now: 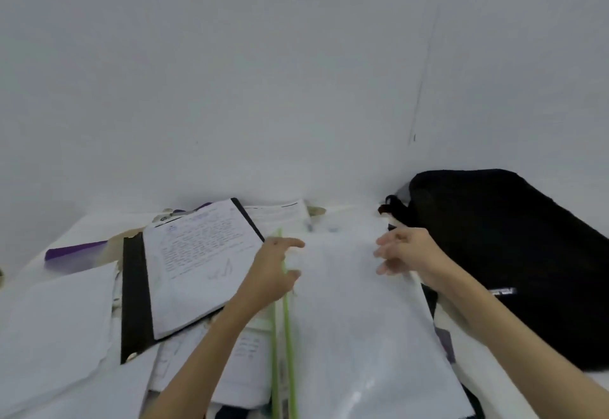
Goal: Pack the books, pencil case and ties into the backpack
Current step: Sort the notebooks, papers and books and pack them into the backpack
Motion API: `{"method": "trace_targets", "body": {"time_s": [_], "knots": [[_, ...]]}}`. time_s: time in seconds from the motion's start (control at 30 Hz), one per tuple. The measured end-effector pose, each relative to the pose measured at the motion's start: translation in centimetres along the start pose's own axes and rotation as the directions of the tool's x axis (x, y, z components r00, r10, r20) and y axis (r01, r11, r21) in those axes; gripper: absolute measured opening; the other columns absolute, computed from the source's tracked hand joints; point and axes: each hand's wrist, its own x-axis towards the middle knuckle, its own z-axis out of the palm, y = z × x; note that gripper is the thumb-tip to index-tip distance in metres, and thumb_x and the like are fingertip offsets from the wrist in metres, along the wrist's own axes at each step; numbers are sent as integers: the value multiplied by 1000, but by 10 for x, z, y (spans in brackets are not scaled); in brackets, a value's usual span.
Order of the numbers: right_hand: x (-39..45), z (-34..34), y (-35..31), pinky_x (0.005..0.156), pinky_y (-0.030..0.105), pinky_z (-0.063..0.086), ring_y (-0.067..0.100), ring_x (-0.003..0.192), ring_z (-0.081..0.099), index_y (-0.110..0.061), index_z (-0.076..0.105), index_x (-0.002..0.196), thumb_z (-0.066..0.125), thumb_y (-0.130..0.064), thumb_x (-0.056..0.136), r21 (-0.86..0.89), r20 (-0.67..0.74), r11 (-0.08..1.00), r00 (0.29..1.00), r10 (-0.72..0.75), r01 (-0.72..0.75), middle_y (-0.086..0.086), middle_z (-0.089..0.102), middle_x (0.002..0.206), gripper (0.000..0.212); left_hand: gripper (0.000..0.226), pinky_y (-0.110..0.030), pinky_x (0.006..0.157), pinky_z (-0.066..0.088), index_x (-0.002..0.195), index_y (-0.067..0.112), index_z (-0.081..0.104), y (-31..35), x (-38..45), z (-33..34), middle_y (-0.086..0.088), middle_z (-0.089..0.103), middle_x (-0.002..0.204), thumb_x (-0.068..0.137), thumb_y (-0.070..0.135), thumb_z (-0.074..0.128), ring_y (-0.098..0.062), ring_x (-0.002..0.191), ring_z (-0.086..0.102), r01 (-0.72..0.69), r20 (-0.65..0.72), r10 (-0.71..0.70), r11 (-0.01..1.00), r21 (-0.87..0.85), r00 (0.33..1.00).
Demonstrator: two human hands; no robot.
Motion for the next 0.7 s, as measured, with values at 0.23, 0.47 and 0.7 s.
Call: {"method": "trace_targets", "body": {"time_s": [0.23,0.47,0.7], "knots": [[11,1,67,67,27,43,15,77,54,-11,53,95,65,-38,85,-357,-160,931,987,15,-73,-2,56,83,31,56,-20,56,44,117,8,50,-36,4,15,-7,64,105,79,43,71,-15,83,59,440,143,-422,888,-134,895],[11,-1,63,63,34,55,26,78,67,0,63,105,78,-23,76,161,-96,964,968,230,-213,9,70,87,40,30,-40,77,56,113,11,60,3,1,23,-11,69,101,84,9,68,-28,89,66,363,173,-334,672,-646,927],[-13,-45,-26,75,35,58,25,100,68,-13,61,117,62,-18,81,641,18,743,964,-267,194,7,70,111,36,37,-36,88,51,112,22,60,78,12,-33,3,70,101,79,11,71,-18,98,65,-120,-180,-21,665,-737,983]]}}
